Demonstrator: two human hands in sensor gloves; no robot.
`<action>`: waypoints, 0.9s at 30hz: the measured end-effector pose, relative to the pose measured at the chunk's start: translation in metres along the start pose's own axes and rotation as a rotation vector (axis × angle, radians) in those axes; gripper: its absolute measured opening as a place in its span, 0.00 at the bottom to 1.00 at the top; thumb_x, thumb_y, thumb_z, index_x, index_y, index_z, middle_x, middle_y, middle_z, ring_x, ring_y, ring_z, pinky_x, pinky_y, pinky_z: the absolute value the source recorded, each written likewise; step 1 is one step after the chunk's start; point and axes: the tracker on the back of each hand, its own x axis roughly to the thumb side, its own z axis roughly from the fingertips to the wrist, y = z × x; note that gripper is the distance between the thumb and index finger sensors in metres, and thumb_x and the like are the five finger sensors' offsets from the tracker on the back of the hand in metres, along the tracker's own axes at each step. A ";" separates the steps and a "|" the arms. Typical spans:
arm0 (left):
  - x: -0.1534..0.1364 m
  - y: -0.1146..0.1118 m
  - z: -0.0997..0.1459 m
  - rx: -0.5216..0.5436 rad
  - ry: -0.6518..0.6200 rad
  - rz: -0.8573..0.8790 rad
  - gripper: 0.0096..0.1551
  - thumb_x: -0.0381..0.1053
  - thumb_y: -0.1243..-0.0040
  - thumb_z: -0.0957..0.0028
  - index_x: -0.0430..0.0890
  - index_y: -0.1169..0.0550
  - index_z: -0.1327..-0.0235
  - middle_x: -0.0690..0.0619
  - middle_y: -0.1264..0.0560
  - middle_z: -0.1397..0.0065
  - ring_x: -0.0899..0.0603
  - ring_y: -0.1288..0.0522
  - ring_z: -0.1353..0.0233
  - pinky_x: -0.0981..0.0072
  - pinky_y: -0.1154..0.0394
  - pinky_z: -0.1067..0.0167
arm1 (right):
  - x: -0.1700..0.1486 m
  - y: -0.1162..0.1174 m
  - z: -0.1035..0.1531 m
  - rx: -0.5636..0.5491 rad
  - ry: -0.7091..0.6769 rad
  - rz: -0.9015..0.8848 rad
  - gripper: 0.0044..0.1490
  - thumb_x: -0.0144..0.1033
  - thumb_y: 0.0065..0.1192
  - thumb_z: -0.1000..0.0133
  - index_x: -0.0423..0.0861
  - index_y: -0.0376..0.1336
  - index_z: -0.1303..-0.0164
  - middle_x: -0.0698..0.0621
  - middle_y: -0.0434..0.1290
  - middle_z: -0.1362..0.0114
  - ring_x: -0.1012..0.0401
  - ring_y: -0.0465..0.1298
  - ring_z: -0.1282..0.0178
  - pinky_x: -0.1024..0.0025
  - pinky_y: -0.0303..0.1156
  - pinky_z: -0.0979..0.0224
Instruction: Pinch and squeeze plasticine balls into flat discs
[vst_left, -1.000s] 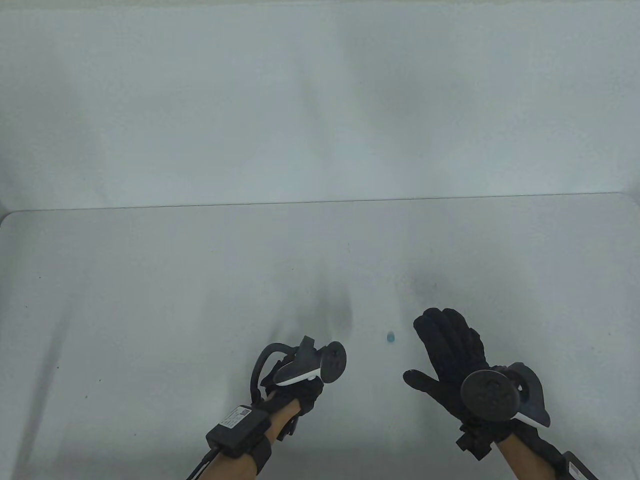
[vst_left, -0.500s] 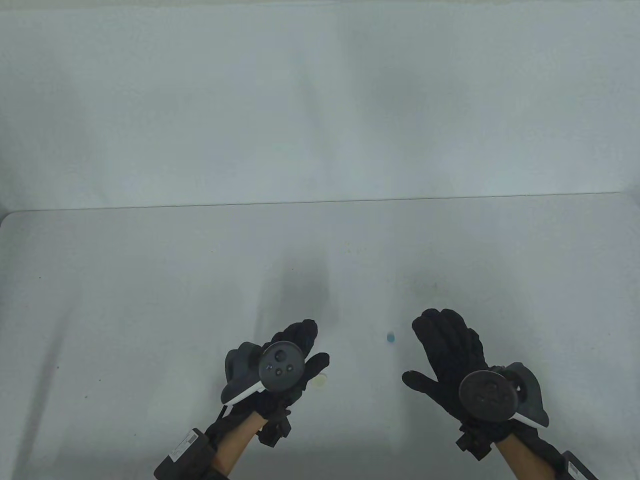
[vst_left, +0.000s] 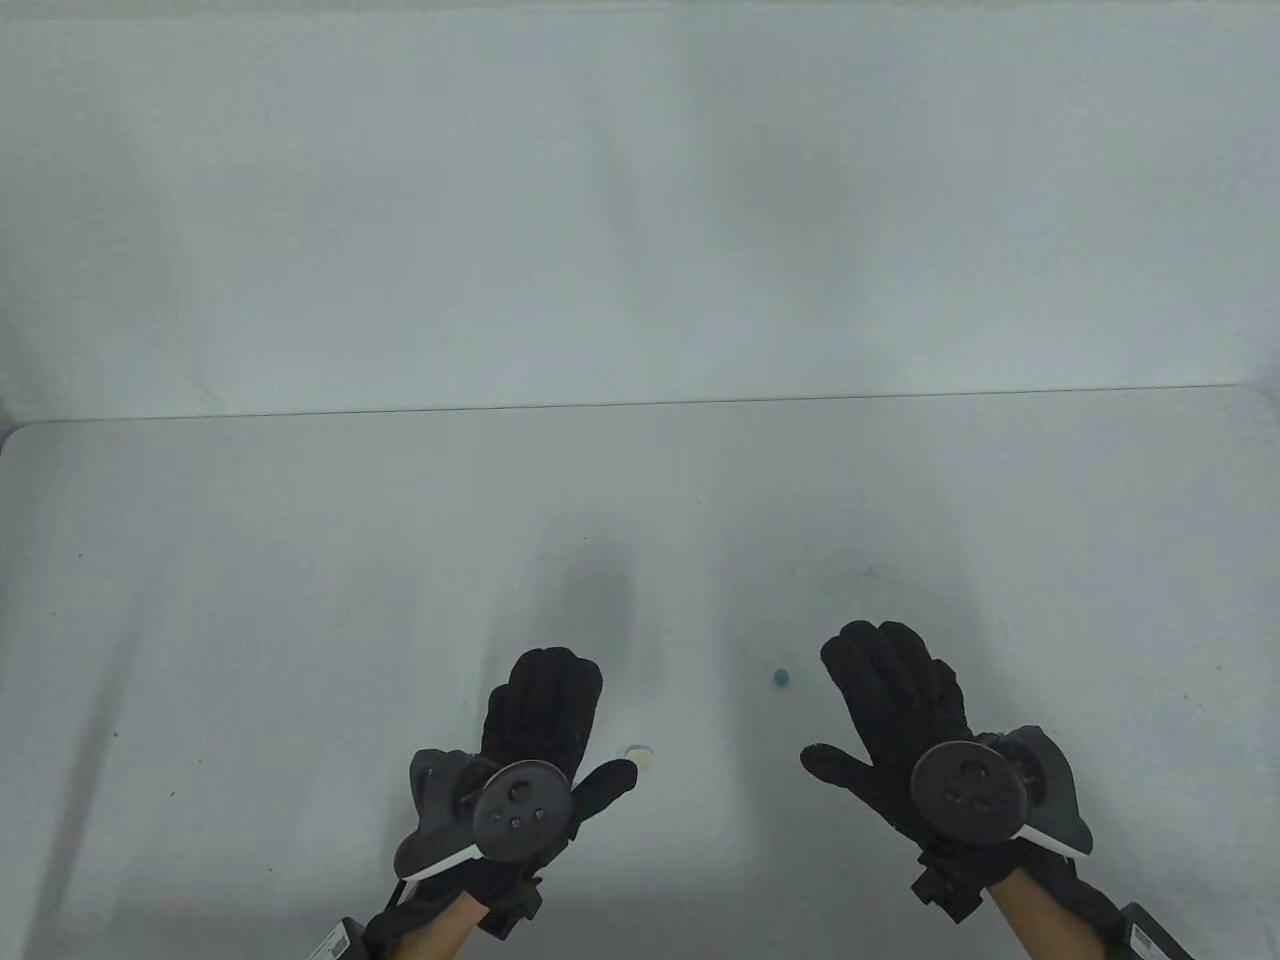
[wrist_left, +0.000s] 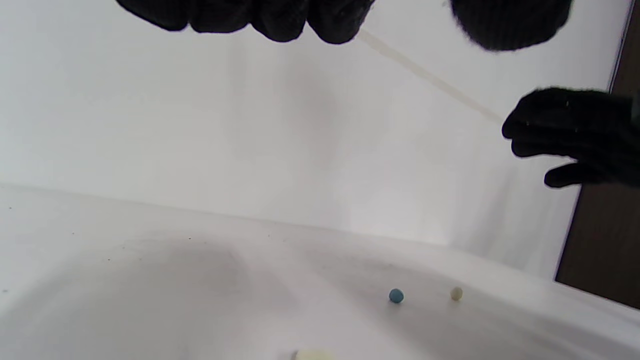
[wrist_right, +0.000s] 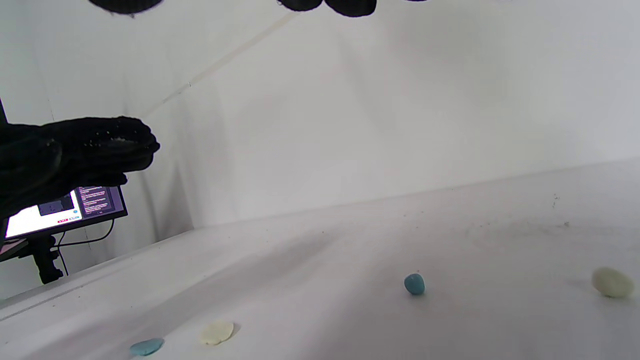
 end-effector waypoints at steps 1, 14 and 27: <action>-0.001 0.002 0.001 0.008 0.002 0.004 0.53 0.65 0.52 0.43 0.32 0.47 0.17 0.27 0.51 0.17 0.20 0.50 0.19 0.29 0.46 0.28 | 0.000 0.000 0.000 -0.001 0.002 0.004 0.55 0.70 0.40 0.40 0.43 0.42 0.12 0.39 0.46 0.09 0.33 0.48 0.13 0.25 0.52 0.24; -0.007 0.001 0.001 0.013 0.016 0.051 0.52 0.64 0.51 0.43 0.32 0.46 0.17 0.27 0.49 0.17 0.20 0.49 0.20 0.29 0.45 0.29 | -0.007 0.004 -0.057 0.126 0.116 0.136 0.48 0.59 0.54 0.38 0.43 0.48 0.15 0.41 0.60 0.15 0.40 0.66 0.20 0.38 0.66 0.24; -0.008 0.003 0.002 0.028 0.016 0.074 0.51 0.64 0.51 0.43 0.32 0.44 0.17 0.27 0.48 0.18 0.20 0.48 0.20 0.29 0.46 0.29 | -0.033 0.083 -0.121 0.438 0.217 0.297 0.37 0.51 0.62 0.41 0.51 0.58 0.22 0.50 0.70 0.22 0.49 0.74 0.25 0.53 0.76 0.29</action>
